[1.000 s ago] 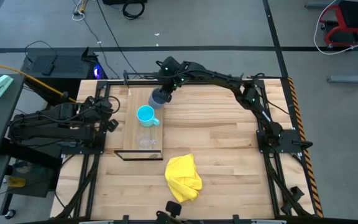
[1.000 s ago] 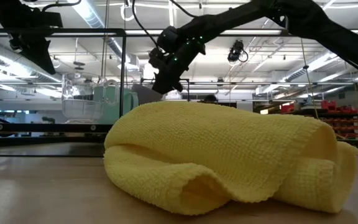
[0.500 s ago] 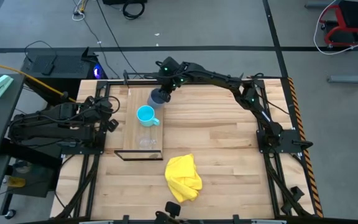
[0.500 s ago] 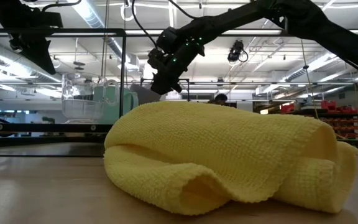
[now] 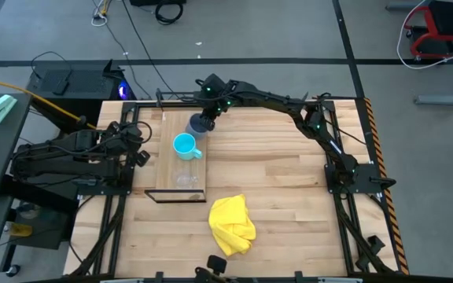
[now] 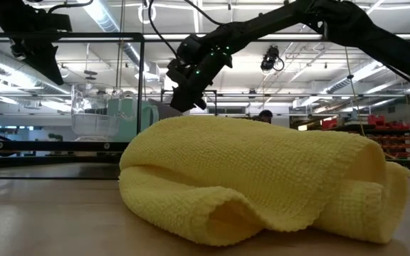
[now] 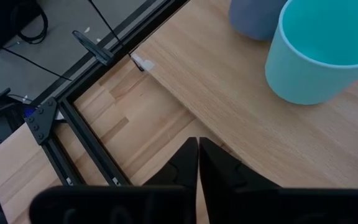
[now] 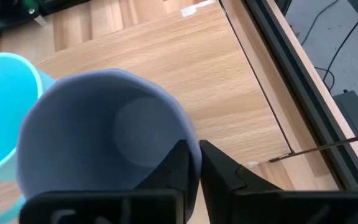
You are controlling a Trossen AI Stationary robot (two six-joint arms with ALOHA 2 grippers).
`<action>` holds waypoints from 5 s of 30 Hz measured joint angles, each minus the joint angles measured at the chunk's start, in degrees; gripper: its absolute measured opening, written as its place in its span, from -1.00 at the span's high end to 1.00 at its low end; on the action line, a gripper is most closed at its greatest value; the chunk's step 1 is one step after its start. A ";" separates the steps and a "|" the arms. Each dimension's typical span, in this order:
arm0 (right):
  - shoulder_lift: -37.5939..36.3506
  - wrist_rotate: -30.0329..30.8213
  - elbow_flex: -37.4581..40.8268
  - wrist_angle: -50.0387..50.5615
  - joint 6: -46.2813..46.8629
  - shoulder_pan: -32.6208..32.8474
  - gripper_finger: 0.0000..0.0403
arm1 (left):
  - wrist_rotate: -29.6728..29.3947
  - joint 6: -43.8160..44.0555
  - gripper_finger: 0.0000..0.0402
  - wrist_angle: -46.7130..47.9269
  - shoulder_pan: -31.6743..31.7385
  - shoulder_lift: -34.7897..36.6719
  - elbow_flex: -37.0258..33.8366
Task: Stack small to large cups/mugs on shelf
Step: Put the dark blue on the shelf
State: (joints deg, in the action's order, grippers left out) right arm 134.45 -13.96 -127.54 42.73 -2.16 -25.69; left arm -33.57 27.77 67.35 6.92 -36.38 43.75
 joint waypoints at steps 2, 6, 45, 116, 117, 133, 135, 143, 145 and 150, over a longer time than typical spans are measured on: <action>0.00 -0.04 -0.01 -0.08 -0.34 0.07 0.81 | -0.01 0.00 0.88 0.00 -0.02 0.00 0.00; 0.00 -0.09 0.02 -0.78 -0.34 0.13 0.79 | 0.01 0.00 0.90 0.00 0.00 0.00 0.00; -3.65 0.44 -2.20 -4.04 0.14 0.07 0.54 | -2.04 -12.14 0.89 -17.33 0.04 -0.62 2.19; -38.14 11.74 56.43 -11.64 8.01 2.59 0.62 | 37.31 -27.96 0.63 -19.85 38.29 -58.97 30.25; -38.14 11.75 56.43 -11.63 8.01 2.60 0.62 | 37.10 -27.95 0.70 -19.82 38.29 -58.97 30.25; -38.14 11.76 56.41 -11.60 9.08 3.49 0.62 | 33.52 -22.17 0.88 -14.93 38.97 -58.52 30.40; -38.14 11.76 56.41 -11.60 9.08 4.10 0.62 | 33.33 -21.75 0.88 -14.05 39.42 -58.33 30.40; -38.14 11.75 56.41 -11.60 9.33 5.31 0.62 | 32.87 -22.59 0.86 -13.09 39.54 -58.31 30.38; -38.14 11.76 56.41 -11.59 9.52 5.29 0.62 | 32.74 -22.66 0.85 -13.18 39.52 -58.31 30.36; -38.14 11.76 56.41 -11.58 9.56 5.27 0.62 | 32.48 -23.24 0.80 -13.18 39.52 -58.34 30.32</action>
State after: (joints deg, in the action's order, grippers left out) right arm 96.31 -2.20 -71.13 31.16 7.40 -20.43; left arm -1.09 4.53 54.17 46.44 -94.72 74.06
